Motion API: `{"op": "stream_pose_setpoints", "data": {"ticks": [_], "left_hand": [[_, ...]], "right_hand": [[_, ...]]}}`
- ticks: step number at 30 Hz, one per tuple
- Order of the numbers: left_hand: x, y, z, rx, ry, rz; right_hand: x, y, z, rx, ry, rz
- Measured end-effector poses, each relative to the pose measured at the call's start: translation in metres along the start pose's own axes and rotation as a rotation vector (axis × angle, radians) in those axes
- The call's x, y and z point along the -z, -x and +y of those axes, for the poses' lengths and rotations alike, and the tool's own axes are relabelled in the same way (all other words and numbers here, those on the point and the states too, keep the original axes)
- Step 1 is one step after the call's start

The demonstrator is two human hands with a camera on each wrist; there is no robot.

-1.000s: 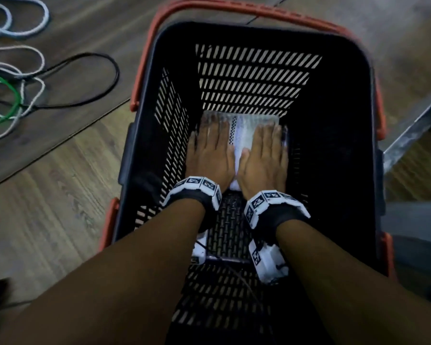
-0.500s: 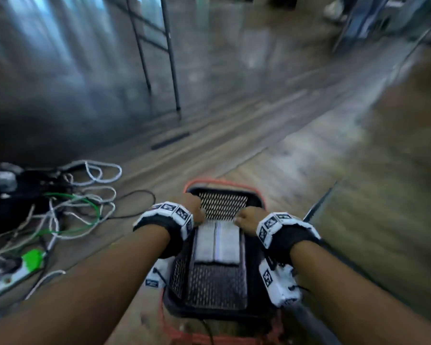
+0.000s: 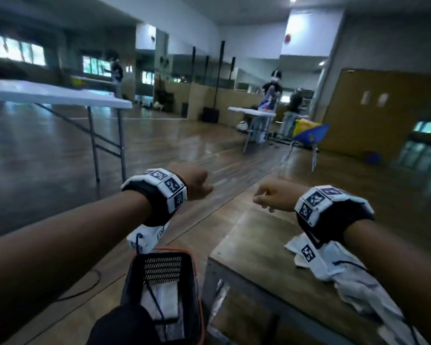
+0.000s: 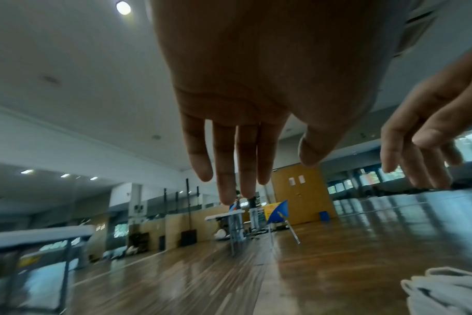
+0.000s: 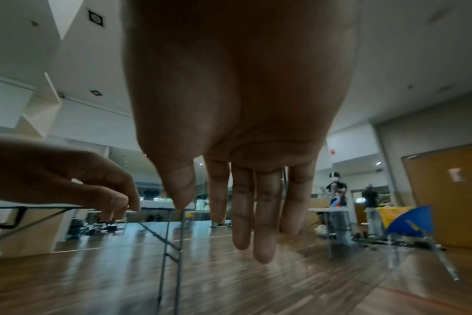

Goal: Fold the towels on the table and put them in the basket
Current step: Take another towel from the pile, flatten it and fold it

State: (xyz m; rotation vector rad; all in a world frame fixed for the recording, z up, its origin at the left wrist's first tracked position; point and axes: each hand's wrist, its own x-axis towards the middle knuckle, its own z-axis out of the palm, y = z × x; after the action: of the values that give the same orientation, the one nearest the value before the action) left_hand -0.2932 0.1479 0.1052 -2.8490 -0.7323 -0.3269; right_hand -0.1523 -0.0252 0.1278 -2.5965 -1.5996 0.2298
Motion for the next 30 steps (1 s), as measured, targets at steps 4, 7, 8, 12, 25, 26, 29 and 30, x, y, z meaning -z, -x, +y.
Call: {"op": "stream_pose_setpoints", "data": {"ticks": [4,7,8,12,25,26,29,30], "left_hand": [[0.026,-0.016,0.056,-0.153,-0.053,0.095],[0.024,-0.031,0.101,-0.253,-0.046,0.103],[0.019,-0.036,0.116,-0.282,-0.035,0.092],[-0.009,-0.056,0.172,-0.408,0.040,0.028],[-0.178,-0.136,0.321,-0.612,0.170,-0.275],[-0.190,-0.143,0.331,-0.629,0.194,-0.292],[-0.216,-0.159,0.363,-0.653,0.258,-0.279],[-0.224,-0.164,0.374,-0.658,0.275,-0.258]], "right_hand": [[0.027,0.061,0.054,-0.122,0.006,0.048],[0.026,0.096,0.094,-0.238,0.030,0.030],[0.023,0.105,0.107,-0.270,0.025,0.030],[-0.003,0.129,0.156,-0.394,0.000,0.002],[-0.143,0.092,0.317,-0.638,-0.030,-0.002],[-0.152,0.087,0.328,-0.655,-0.026,0.017],[-0.173,0.067,0.354,-0.693,0.003,0.093],[-0.179,0.060,0.362,-0.711,0.025,0.119]]}}
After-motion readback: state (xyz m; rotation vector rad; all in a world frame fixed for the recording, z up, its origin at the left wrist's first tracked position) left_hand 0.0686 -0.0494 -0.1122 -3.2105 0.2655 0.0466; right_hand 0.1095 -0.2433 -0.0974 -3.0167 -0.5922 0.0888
